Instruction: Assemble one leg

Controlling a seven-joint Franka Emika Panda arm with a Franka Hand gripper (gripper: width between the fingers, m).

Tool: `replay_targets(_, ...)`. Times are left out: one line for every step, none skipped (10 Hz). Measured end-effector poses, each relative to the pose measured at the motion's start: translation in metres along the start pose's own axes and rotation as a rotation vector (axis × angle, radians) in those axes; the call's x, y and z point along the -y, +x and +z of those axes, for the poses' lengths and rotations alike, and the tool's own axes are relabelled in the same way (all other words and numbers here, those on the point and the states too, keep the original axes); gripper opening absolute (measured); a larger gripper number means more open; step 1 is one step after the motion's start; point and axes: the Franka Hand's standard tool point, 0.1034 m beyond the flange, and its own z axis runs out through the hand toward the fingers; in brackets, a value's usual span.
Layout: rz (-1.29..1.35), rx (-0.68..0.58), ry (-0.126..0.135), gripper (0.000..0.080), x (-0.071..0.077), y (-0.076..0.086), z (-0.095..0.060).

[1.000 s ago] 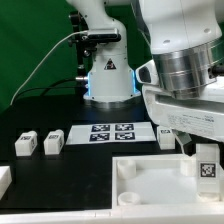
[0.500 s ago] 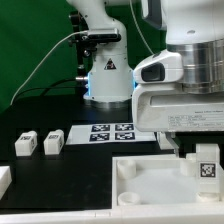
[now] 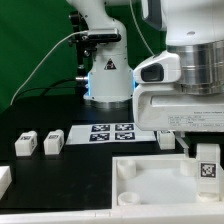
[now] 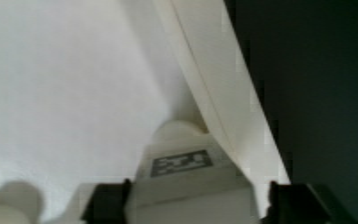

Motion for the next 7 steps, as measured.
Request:
replay_targets(0.115,0.005,0.007,0.0293,0.001,-0.001,0.000)
replay_targets(0.218,0.012,0.014,0.0293,0.002,-0.001,0.000)
replay_targets(0.344,0.029,0.038,0.0293,0.001,0.004,0.000)
replay_targets(0.507,0.053,0.066,0.0293,0.000,0.008,0.000)
replay_targets(0.690,0.078,0.085,0.0293,0.000,0.012,0.000)
replay_targets(0.877,0.097,0.104,0.0293,0.001,0.014,0.000)
replay_targets(1.027,0.092,0.122,0.0294,0.002,0.015,0.001)
